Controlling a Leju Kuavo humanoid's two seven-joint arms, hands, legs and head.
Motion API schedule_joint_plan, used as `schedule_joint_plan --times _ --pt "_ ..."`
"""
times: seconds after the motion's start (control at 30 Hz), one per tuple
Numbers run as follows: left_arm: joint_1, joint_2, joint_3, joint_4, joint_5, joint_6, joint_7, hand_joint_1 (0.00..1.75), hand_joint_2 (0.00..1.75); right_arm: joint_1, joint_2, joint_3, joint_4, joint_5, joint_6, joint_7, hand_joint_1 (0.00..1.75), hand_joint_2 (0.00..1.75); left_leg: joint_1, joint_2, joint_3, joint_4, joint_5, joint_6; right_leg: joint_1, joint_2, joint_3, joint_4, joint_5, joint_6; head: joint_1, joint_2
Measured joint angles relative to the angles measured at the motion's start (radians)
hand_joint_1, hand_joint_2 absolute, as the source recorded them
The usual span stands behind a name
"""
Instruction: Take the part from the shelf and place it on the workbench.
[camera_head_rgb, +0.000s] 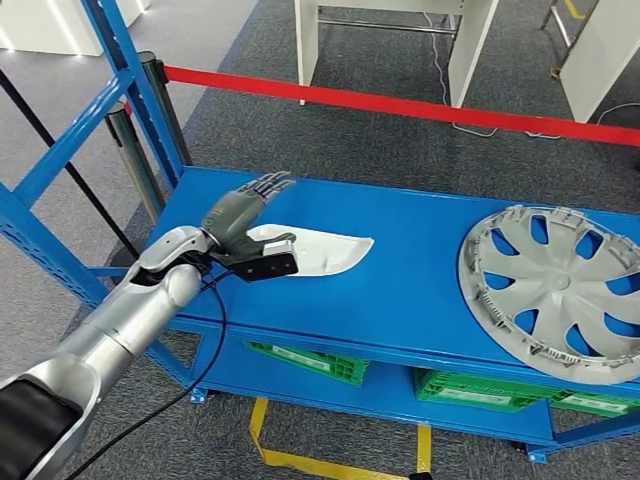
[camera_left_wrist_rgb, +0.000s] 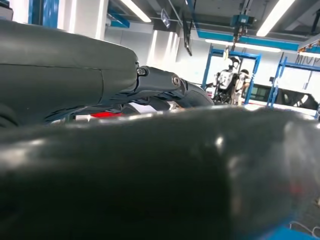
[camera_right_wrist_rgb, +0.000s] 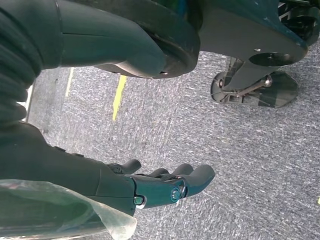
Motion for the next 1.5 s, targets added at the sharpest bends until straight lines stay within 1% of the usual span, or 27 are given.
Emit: schedule_joint_plan --times 0.03,0.2,0.4,0.77,1.23,1.3,1.5 --pt "0.004 -0.003 -0.002 0.008 -0.005 0.007 -0.002 0.0 1.75 0.0 0.0 0.0 0.0 0.0 0.001 0.001 0.0 1.75 0.0 0.0 0.0 0.0 0.0 0.0 0.0 0.0 0.0 0.0 0.0 0.0 0.0 0.0" --pt "0.019 -0.029 -0.012 0.057 -0.032 0.035 -0.011 0.0 1.75 -0.002 -0.002 0.003 0.0 0.007 0.006 0.011 0.0 1.75 0.0 0.0 0.0 0.0 0.0 0.0 0.0 0.0 0.0 0.0 0.0 0.0 0.0 0.0" --pt "0.026 -0.054 -0.024 0.096 -0.039 0.025 -0.029 0.0 1.75 -0.002 -0.003 0.004 0.0 0.008 0.007 0.01 0.0 1.75 0.0 0.0 0.0 0.0 0.0 0.0 0.0 0.0 0.0 0.0 0.0 0.0 0.0 0.0" --pt "0.049 -0.052 -0.04 0.111 -0.048 0.004 -0.037 0.0 1.75 -0.002 -0.004 0.004 0.0 0.018 0.011 0.009 0.0 1.75 0.0 0.0 0.0 0.0 0.0 0.0 0.0 0.0 0.0 0.0 0.0 0.0 0.0 0.0" --pt "0.057 -0.039 -0.057 0.12 -0.067 0.009 -0.036 0.0 1.75 -0.002 -0.006 0.004 0.0 0.023 0.015 0.009 0.0 1.75 0.0 0.0 0.0 0.0 0.0 0.0 0.0 0.0 0.0 0.0 0.0 0.0 0.0 0.0" --pt "0.057 -0.038 -0.063 0.121 -0.106 0.037 -0.014 0.0 1.75 -0.002 -0.006 0.004 0.0 0.02 0.016 0.009 0.0 1.75 0.0 0.0 0.0 0.0 0.0 0.0 0.0 0.0 0.0 0.0 0.0 0.0 0.0 0.0" --pt "0.057 -0.033 -0.106 0.126 -0.284 0.204 0.094 0.0 1.75 -0.002 -0.006 -0.001 0.0 0.009 0.016 0.006 0.0 1.75 0.0 0.0 0.0 0.0 0.0 0.0 0.0 0.0 0.0 0.0 0.0 0.0 0.0 0.0"
